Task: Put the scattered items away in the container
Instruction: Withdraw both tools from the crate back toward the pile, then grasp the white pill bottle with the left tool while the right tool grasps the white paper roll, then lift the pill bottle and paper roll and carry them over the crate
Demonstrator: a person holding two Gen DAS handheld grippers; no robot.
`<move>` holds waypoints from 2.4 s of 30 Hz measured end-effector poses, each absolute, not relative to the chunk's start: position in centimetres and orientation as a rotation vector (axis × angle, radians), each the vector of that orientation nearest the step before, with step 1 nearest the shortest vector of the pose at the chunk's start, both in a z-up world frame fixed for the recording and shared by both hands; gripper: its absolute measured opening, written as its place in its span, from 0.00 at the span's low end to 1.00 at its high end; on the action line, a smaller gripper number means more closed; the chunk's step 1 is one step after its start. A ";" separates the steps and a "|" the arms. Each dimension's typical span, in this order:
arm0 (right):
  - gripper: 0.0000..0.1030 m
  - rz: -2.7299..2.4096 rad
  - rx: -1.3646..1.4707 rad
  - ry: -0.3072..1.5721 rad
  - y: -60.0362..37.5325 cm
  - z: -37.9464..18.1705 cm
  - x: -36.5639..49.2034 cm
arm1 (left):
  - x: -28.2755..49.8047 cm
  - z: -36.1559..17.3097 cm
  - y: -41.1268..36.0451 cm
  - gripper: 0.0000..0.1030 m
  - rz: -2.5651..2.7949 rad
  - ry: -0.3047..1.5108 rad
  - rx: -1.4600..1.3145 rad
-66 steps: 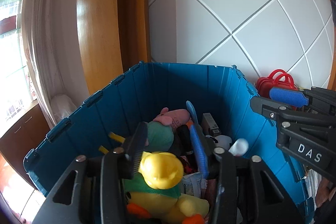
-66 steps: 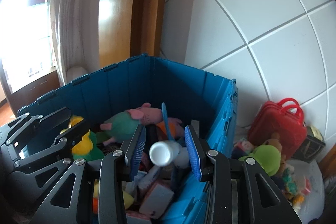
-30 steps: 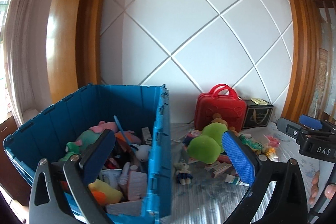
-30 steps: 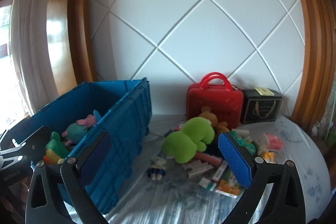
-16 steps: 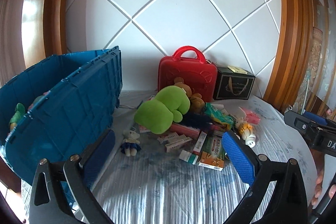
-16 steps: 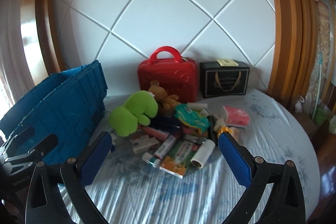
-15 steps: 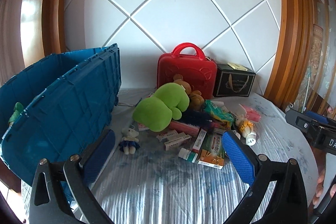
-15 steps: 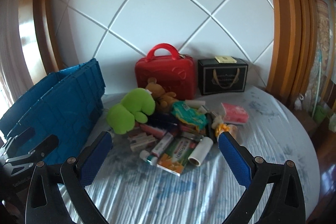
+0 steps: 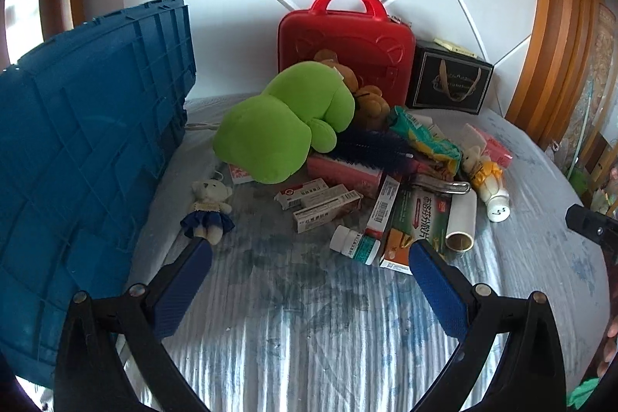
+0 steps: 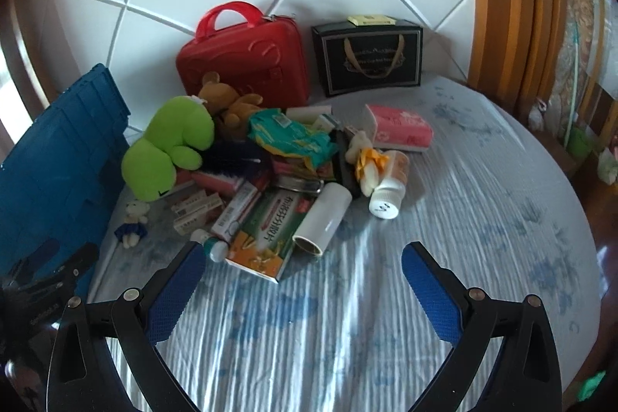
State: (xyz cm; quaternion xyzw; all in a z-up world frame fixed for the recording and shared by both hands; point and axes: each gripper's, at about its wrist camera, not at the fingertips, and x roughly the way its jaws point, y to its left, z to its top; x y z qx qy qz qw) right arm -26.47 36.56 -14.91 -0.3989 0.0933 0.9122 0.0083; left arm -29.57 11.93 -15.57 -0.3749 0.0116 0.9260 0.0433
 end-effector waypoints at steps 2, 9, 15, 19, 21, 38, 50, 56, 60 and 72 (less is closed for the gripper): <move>1.00 2.820 -1.278 0.309 36.7 -16.4 -27.6 | -30.8 -17.2 12.4 1.00 2.810 0.072 -1.176; 1.00 2.727 -1.392 0.296 36.1 -21.1 -31.6 | -35.0 -22.9 13.5 1.00 2.695 0.028 -1.293; 1.00 2.669 -1.459 0.311 35.9 -24.8 -34.0 | -38.0 -27.0 15.6 1.00 2.612 0.085 -1.340; 1.00 2.645 -1.475 0.325 35.9 -26.6 -35.5 | -39.6 -29.0 16.3 0.99 2.577 0.130 -1.360; 1.00 2.638 -1.474 0.339 35.7 -27.4 -36.4 | -40.2 -29.9 16.5 0.97 2.559 0.138 -1.373; 0.74 2.568 -1.446 0.362 34.7 -31.3 -39.7 | -41.2 -31.6 17.3 0.66 2.587 0.135 -1.296; 0.45 2.504 -1.500 0.225 36.5 -32.2 -38.1 | -40.9 -31.5 16.6 0.57 2.611 0.119 -1.297; 0.56 2.559 -1.469 0.230 36.6 -32.6 -38.5 | -41.6 -31.4 17.3 0.59 2.629 0.111 -1.283; 0.68 2.583 -1.462 0.196 36.1 -33.0 -38.6 | -41.3 -31.4 17.1 0.57 2.626 0.108 -1.284; 0.44 2.700 -1.398 0.175 36.2 -28.0 -33.8 | -36.0 -24.5 17.2 0.57 2.721 0.088 -1.134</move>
